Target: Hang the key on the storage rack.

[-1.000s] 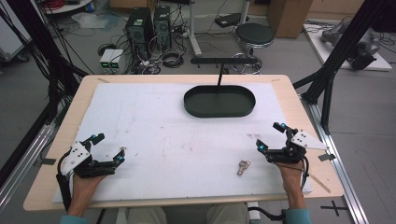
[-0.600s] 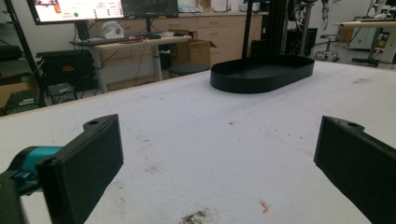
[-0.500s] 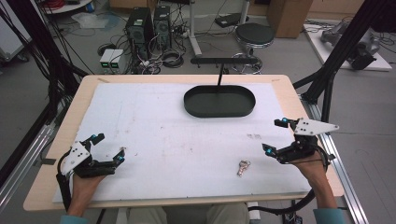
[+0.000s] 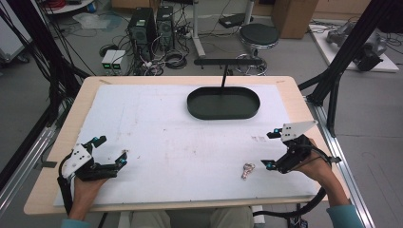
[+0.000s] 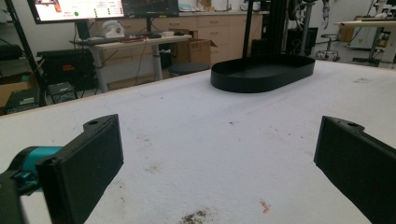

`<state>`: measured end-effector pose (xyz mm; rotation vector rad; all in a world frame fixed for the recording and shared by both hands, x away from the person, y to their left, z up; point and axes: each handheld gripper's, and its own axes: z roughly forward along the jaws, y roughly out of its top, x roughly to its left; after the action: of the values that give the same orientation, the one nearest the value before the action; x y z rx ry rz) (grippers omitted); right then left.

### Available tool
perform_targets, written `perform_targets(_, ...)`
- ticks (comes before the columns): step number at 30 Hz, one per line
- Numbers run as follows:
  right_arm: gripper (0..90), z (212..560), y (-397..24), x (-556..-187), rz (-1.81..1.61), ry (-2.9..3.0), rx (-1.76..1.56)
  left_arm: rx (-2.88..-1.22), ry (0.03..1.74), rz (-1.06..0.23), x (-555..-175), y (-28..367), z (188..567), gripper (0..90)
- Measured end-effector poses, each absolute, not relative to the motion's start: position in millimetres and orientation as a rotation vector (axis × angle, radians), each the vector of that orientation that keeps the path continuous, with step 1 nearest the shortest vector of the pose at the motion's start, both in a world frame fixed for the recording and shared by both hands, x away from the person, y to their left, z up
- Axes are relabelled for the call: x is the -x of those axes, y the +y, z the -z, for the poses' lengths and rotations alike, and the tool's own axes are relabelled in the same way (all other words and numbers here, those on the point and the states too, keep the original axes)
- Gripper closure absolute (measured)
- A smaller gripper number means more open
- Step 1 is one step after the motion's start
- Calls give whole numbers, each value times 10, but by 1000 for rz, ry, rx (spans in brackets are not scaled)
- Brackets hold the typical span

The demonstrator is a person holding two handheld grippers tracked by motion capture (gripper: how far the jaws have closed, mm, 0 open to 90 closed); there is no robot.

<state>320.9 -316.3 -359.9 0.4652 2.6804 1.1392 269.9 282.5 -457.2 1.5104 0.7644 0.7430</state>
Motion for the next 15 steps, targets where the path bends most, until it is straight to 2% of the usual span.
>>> perform_targets(15, 11, 3768, -2958, -3255, -935, 2870, -408, -1511, 764, -741, -2699, 2824, 4572, 17)
